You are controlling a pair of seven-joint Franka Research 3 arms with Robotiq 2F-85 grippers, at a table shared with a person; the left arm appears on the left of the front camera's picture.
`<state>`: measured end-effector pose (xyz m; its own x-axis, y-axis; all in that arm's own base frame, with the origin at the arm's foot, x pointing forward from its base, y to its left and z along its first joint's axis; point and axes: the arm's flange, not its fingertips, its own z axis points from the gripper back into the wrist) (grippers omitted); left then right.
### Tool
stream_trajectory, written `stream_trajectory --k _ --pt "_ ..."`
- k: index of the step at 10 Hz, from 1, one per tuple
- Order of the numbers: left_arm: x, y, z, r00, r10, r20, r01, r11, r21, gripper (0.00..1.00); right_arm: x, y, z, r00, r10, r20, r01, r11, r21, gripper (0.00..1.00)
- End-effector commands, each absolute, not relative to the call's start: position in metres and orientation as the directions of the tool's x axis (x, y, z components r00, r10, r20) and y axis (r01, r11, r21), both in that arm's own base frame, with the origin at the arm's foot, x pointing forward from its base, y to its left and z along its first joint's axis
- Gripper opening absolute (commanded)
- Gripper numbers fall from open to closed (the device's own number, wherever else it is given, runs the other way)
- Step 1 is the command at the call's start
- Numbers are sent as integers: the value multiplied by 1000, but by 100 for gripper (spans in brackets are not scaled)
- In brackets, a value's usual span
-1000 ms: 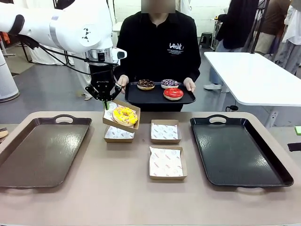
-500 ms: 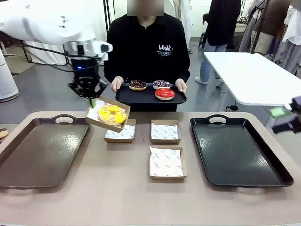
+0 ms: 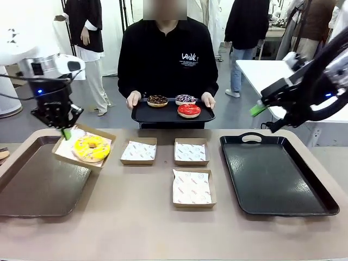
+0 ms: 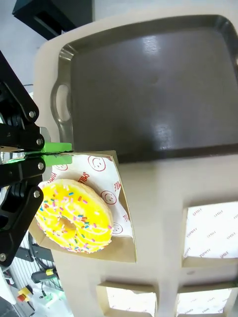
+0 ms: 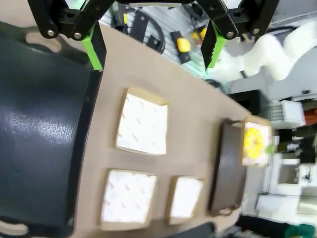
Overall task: Individually package the donuts and arrange them on the tray.
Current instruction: Place the picked Paper togo box on the Handle tray while simultaneously picking up another Paper togo box from the table with the other hand.
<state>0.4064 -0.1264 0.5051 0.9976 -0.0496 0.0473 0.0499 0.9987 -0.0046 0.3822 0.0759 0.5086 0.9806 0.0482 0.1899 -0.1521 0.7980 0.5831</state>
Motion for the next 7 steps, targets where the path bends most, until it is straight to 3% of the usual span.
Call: stream_trajectory --k 1,5,7 --pt "386 -106 501 995 -39 92 42 999 -29 1 398 96 486 991 15 134 -83 850 519 100" --pt "384 -73 492 997 26 77 -23 999 -41 1 381 157 445 991 64 121 -113 884 453 100" --pt "380 -79 497 997 33 64 -32 999 -16 1 387 151 445 990 75 116 -122 866 486 100"
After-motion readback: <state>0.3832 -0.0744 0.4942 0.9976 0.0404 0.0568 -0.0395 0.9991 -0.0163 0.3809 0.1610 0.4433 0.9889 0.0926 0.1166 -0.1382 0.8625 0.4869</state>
